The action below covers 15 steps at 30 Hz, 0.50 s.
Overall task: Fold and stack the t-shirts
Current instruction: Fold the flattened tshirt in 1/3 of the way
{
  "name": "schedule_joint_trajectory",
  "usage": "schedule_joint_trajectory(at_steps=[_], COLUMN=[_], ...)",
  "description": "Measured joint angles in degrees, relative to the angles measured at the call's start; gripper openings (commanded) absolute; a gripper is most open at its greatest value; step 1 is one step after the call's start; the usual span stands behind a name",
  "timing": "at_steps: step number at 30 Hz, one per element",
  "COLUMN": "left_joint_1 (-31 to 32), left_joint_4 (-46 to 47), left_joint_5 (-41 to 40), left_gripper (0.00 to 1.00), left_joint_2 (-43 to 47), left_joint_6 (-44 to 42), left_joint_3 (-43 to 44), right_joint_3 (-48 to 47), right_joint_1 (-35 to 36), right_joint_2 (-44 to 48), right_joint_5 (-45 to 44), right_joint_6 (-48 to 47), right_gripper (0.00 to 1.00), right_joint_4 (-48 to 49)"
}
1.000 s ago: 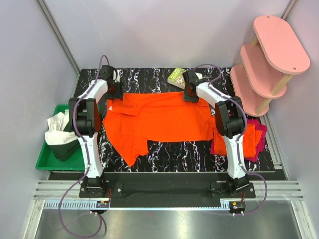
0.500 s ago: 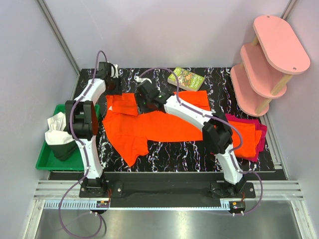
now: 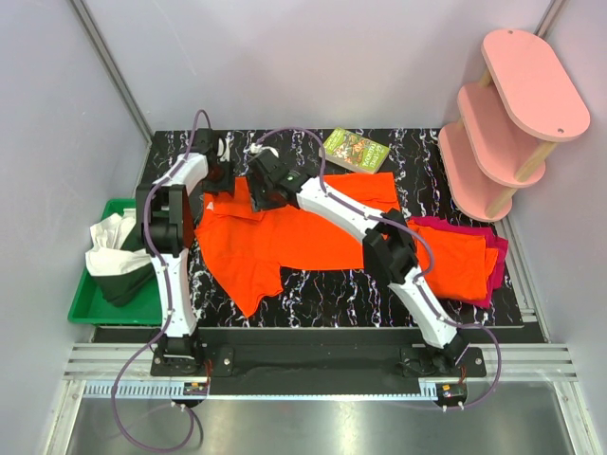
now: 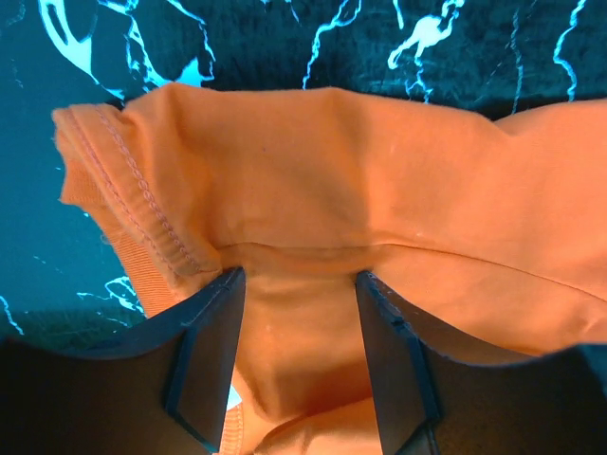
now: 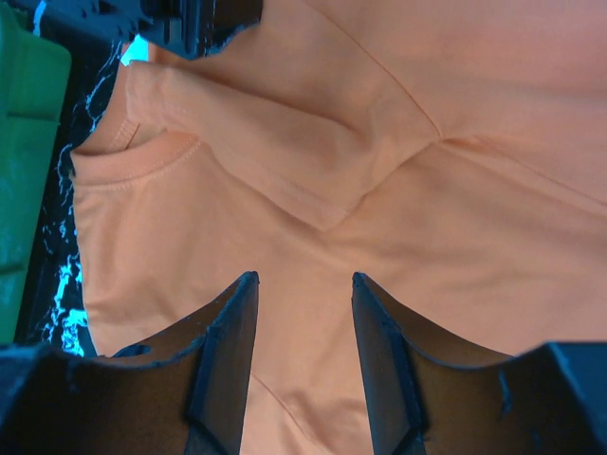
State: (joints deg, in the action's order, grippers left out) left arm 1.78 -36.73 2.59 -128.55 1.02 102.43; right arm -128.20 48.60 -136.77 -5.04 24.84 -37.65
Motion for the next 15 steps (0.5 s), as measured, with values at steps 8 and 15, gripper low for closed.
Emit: schedule_joint_trajectory(at_steps=[8,15], left_joint_1=[0.0,0.0], left_joint_4=[-0.4,-0.4], left_joint_5=[-0.1,-0.1], left_gripper=[0.55,0.54], left_joint_2=[-0.4,-0.4], left_joint_6=[-0.1,-0.1], left_joint_3=[0.3,0.3], right_joint_3=[-3.7,-3.7], right_joint_1=[0.0,0.0], right_joint_2=[-4.6,-6.7], right_joint_5=[0.1,0.0], right_joint_6=[0.1,0.5], right_gripper=[0.5,0.49], right_joint_4=[-2.6,-3.8])
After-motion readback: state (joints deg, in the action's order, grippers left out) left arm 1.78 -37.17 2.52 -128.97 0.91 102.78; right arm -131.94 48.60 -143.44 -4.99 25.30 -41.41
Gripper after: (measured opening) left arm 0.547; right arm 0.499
